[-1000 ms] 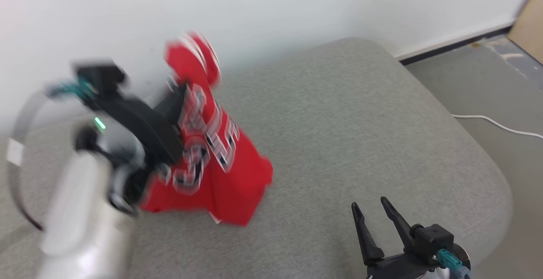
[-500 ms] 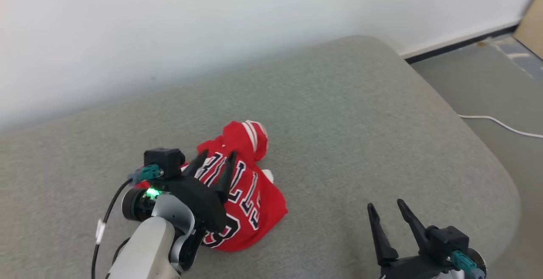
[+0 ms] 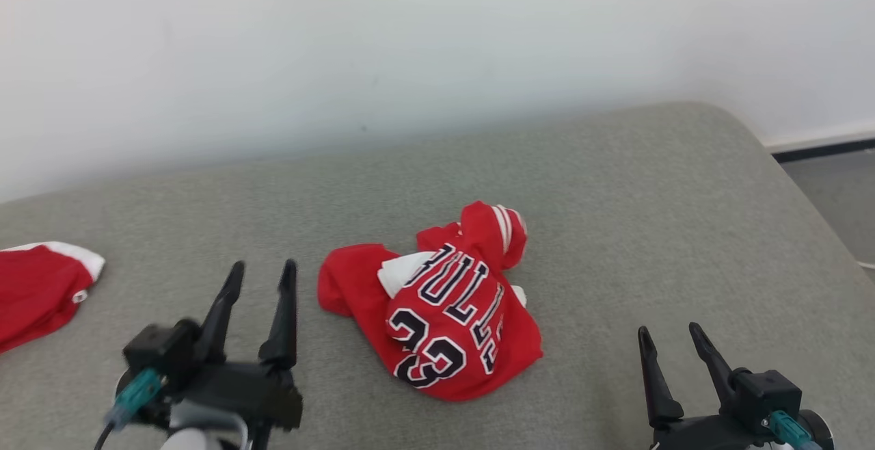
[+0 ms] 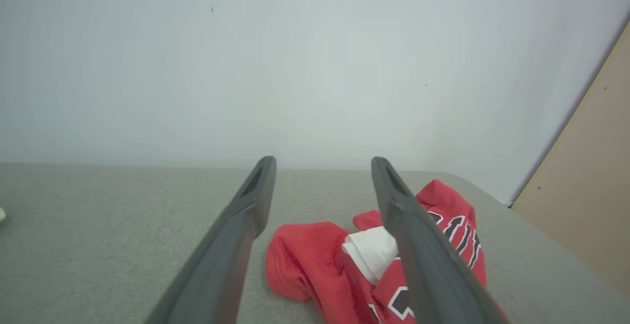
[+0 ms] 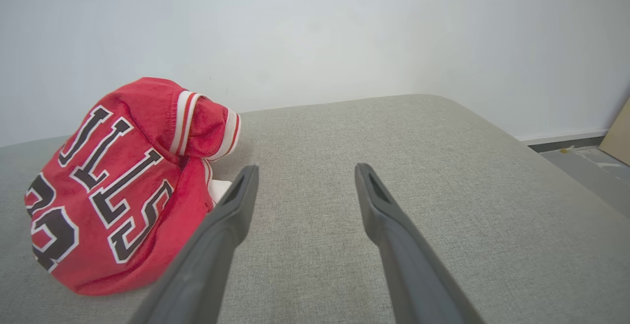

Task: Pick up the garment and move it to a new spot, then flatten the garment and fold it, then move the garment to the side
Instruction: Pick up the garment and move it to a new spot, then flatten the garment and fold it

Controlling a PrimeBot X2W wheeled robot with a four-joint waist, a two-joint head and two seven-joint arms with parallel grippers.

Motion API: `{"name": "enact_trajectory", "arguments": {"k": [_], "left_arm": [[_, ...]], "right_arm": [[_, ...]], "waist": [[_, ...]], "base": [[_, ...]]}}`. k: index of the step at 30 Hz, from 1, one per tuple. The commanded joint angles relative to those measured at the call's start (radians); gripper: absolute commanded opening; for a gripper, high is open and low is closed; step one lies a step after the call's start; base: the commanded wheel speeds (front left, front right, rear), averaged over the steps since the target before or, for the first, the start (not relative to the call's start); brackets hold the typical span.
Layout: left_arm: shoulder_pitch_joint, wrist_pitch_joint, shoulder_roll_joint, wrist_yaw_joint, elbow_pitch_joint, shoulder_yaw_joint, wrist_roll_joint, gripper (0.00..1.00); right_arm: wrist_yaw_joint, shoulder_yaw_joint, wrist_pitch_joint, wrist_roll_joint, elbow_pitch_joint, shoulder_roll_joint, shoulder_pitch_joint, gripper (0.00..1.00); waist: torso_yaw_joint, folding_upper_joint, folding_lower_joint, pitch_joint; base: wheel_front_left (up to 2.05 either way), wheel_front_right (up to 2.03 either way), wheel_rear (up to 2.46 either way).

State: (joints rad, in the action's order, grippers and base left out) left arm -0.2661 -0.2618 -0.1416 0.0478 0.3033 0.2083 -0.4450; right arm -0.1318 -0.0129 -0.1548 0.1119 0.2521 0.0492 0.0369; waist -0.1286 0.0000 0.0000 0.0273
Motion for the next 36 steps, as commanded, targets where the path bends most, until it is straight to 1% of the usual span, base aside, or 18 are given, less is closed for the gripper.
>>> {"name": "enact_trajectory", "arguments": {"k": [1, 3, 7, 11, 18, 25, 36], "left_arm": [[0.034, -0.002, -0.002, -0.003, -0.021, -0.011, 0.013, 1.00], [0.101, -0.002, -0.006, -0.010, -0.068, -0.048, 0.037, 1.00], [0.216, -0.003, 0.004, -0.021, -0.131, -0.105, 0.069, 1.00], [0.308, -0.003, 0.013, -0.032, -0.180, -0.154, 0.089, 1.00], [0.415, -0.003, 0.043, -0.049, -0.243, -0.178, 0.129, 1.00], [0.444, -0.003, 0.062, -0.051, -0.262, -0.184, 0.132, 1.00], [0.431, -0.003, 0.064, -0.051, -0.241, -0.181, 0.133, 1.00]], "right_arm": [[0.002, 0.003, 0.001, -0.007, -0.008, 0.002, -0.010, 1.00], [0.002, 0.005, 0.002, -0.006, -0.019, 0.002, -0.017, 1.00], [0.002, 0.005, 0.004, -0.003, -0.032, 0.002, -0.026, 1.00], [0.002, -0.001, 0.009, 0.002, -0.037, 0.002, -0.038, 1.00], [0.002, -0.019, 0.009, 0.012, -0.027, 0.002, -0.050, 1.00], [0.002, -0.041, 0.008, 0.019, -0.025, 0.002, -0.063, 1.00], [0.002, -0.039, 0.011, 0.031, -0.020, 0.002, -0.070, 1.00]], "waist": [[0.060, 0.0000, 0.0000, 0.034], [0.075, 0.0000, 0.0000, 0.040], [0.099, 0.0000, 0.0000, 0.050], [0.106, 0.0000, 0.0000, 0.057], [0.105, 0.0000, 0.0000, 0.066], [0.106, 0.0000, 0.0000, 0.072], [0.106, 0.0000, 0.0000, 0.072]], "base": [[0.00, 0.00, 0.00], [0.00, 0.00, 0.00], [0.00, 0.00, 0.00], [0.00, 0.00, 0.00], [0.00, 0.00, 0.00], [0.00, 0.00, 0.00], [0.00, 0.00, 0.00]]}}
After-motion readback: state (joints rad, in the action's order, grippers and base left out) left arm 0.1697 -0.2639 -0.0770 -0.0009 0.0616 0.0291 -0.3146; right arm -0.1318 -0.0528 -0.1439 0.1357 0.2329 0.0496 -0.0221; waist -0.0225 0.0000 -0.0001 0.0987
